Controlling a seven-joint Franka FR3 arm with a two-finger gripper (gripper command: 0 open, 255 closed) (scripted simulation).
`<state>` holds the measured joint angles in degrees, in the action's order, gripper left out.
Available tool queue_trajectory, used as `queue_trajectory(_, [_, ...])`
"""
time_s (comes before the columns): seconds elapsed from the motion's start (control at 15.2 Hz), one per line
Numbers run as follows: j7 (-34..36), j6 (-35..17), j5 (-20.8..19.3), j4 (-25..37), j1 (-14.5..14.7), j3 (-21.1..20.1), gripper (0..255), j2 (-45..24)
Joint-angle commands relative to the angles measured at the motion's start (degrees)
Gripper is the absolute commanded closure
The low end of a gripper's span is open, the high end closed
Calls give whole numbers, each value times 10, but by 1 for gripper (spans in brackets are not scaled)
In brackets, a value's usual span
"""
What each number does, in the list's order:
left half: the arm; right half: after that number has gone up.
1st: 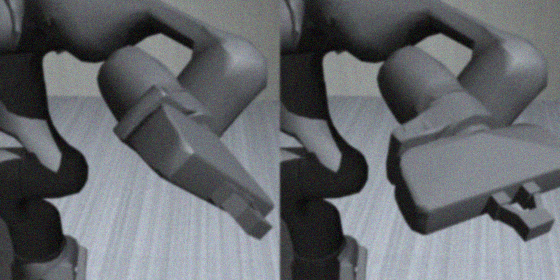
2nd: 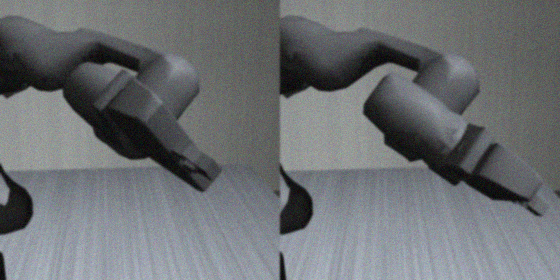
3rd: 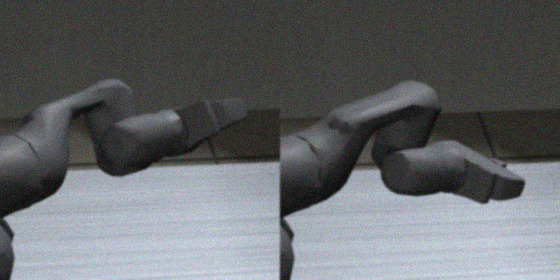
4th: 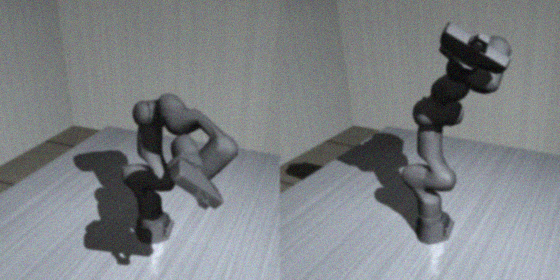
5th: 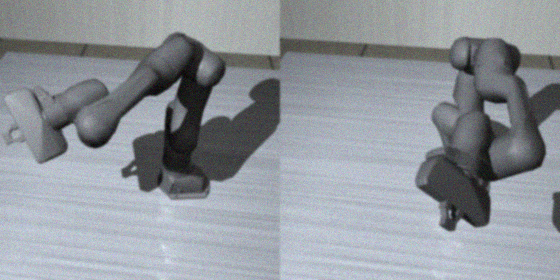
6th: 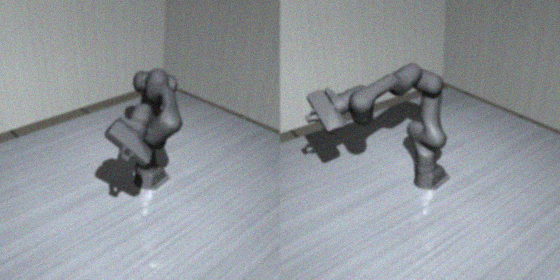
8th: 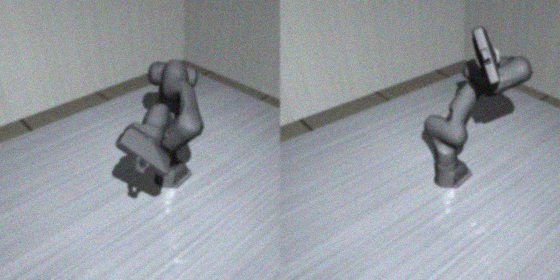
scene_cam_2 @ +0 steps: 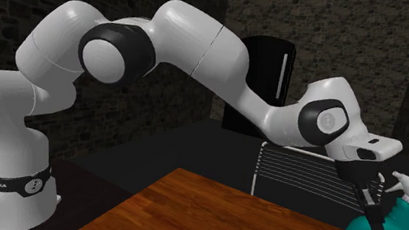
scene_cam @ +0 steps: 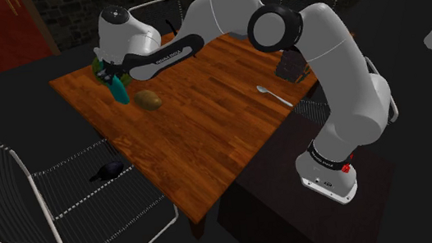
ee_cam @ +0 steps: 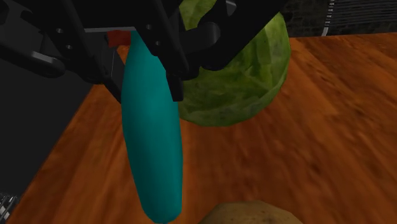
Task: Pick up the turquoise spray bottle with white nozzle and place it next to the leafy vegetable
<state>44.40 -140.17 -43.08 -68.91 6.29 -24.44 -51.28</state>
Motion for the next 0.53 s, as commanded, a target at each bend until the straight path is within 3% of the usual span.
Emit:
queue_trajectory(0.0, [0,0,0,-1,-1,1,0,0])
queue_trajectory(0.33, [0,1,0,0,0,1,0,0])
queue_trajectory(0.46, [6,4,5,-43,-11,-8,0,43])
